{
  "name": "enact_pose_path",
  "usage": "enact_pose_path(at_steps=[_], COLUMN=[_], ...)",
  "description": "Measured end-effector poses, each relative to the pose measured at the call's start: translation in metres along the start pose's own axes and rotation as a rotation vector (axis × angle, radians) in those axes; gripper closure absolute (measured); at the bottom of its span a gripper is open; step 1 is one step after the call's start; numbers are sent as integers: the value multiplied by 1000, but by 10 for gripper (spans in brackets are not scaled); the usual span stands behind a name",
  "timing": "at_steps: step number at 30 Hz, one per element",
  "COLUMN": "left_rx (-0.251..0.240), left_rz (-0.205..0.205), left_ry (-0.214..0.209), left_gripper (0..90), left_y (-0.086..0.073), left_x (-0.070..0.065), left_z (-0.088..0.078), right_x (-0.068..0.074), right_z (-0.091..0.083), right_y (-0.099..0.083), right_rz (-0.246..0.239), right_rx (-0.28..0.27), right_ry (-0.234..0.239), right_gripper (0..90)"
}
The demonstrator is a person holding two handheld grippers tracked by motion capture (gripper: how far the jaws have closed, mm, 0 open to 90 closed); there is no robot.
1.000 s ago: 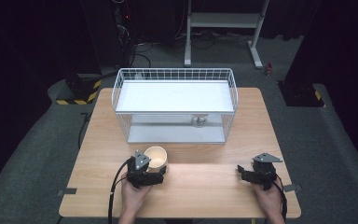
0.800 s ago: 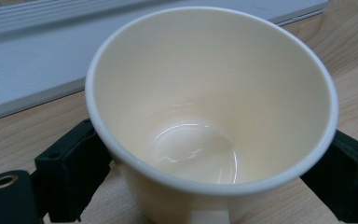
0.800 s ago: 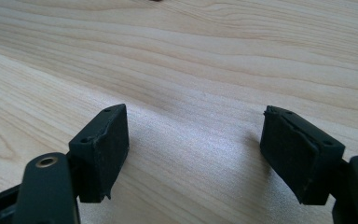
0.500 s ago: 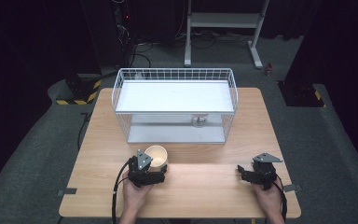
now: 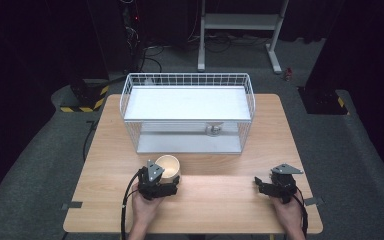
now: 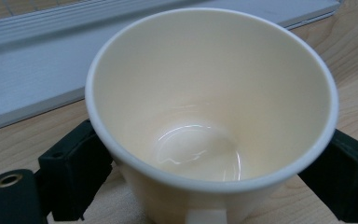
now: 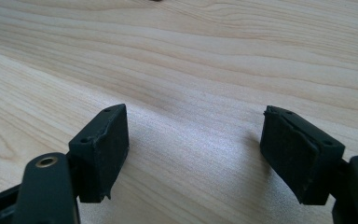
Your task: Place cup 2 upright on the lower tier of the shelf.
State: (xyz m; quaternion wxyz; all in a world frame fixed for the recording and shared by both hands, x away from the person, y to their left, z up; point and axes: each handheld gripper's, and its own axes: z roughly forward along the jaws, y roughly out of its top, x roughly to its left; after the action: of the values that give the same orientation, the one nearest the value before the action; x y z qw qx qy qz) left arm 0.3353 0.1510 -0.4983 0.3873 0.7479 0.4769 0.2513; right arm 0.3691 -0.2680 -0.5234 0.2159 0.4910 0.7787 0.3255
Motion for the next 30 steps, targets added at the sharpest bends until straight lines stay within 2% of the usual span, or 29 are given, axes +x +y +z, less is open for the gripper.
enact_pose_path(at_steps=[24,30], left_rx=[-15,-16], left_rz=[-14,-4], left_ry=[-12,-8], left_gripper=[97,97], left_y=[6,10], left_x=[0,-1], left_z=[-3,-4], right_x=[0,0], right_z=[0,0], right_y=[0,0], right_rz=[-2,0], right_rx=[-1,0], right_ry=[0,0], right_gripper=[236,236])
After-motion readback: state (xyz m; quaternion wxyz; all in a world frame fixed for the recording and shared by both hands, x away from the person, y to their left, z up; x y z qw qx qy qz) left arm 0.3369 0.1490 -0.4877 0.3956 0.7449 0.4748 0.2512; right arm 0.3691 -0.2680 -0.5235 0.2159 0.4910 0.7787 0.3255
